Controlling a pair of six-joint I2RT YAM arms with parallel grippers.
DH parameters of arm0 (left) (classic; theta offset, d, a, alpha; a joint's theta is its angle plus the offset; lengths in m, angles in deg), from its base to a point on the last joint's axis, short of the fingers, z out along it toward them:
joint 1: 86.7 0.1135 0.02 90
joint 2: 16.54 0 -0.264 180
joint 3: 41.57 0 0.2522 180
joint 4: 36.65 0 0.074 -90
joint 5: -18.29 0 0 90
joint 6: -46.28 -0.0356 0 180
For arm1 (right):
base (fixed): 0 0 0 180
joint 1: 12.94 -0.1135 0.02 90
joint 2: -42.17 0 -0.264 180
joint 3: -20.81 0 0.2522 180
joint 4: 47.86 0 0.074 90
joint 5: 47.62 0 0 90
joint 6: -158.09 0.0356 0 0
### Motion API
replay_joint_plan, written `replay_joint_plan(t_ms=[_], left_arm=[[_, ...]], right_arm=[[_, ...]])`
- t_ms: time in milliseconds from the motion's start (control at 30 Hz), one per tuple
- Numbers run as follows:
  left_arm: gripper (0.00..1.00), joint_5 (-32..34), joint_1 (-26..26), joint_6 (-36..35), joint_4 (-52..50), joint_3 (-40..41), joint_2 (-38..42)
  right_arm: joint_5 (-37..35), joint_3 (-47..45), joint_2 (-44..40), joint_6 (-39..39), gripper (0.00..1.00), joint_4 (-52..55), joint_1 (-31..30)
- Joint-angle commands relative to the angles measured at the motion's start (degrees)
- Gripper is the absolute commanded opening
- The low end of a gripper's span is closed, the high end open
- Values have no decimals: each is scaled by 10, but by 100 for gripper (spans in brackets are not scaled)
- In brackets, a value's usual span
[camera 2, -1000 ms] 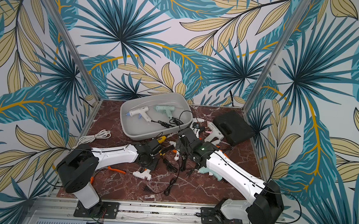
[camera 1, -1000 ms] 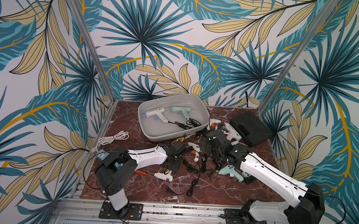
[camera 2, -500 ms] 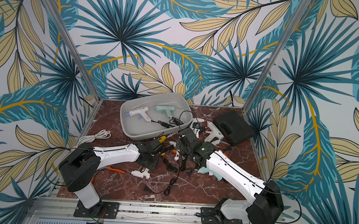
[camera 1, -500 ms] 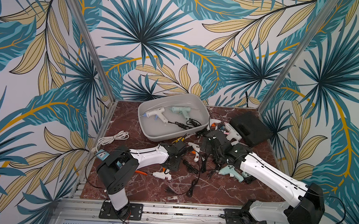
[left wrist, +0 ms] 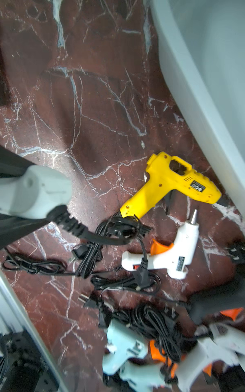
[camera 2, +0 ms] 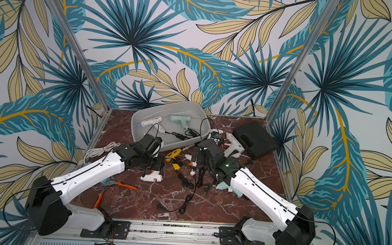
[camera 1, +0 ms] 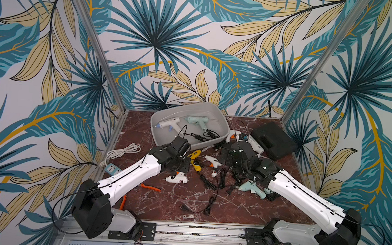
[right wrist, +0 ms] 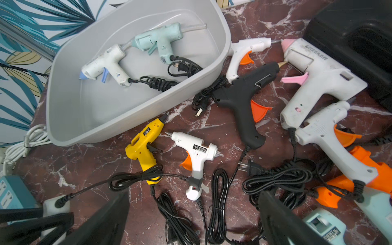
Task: Put the hot melt glue gun into the storage box
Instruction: Pick up the hot melt adhesive gun from the center of the board, then place the hot melt adhesive gun in the storage box.
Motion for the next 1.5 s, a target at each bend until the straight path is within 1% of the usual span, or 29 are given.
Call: replay_joint_plan(t_ms=[0, 167, 233, 300, 400, 467, 567, 667, 833, 933, 1033, 1100, 1167, 1233, 1400, 1467], left_arm=[[0, -80, 26, -21, -12, -27, 20], [0, -170, 66, -22, 3, -55, 36], [0, -195, 74, -17, 16, -68, 38], [0, -217, 82, -11, 32, -85, 38], [0, -262, 89, 6, 84, -96, 39], [0, -282, 92, 23, 132, -95, 40], [0, -310, 97, 40, 180, -108, 36], [0, -330, 100, 46, 196, -145, 24], [0, -331, 111, 49, 203, -201, -3], [0, -348, 127, 72, 242, -219, -20], [0, -372, 141, 98, 303, -229, -39], [0, -387, 148, 106, 326, -242, -54], [0, -404, 157, 111, 340, -262, -72], [0, -423, 164, 118, 355, -278, -87], [0, -461, 174, 116, 360, -306, -116], [0, -470, 176, 111, 354, -308, -120]], right_arm=[[12, 9, -18, -16, 100, -11, 8], [60, 8, -31, -24, 99, -29, 21], [110, 6, -34, -32, 99, -52, 31], [184, 5, -37, -43, 99, -82, 41], [271, 5, -43, -54, 100, -125, 51], [303, 7, -48, -58, 100, -140, 58], [303, 12, -53, -65, 99, -136, 63], [292, 8, -62, -70, 99, -133, 69], [266, -1, -87, -81, 100, -132, 72], [262, -3, -100, -91, 100, -130, 73], [263, -3, -107, -97, 99, -131, 74], [284, 6, -104, -104, 99, -136, 76], [310, 23, -94, -109, 99, -140, 78], [353, 39, -80, -112, 98, -158, 83], [508, 96, -18, -111, 89, -228, 104], [567, 124, 8, -109, 88, -253, 115]])
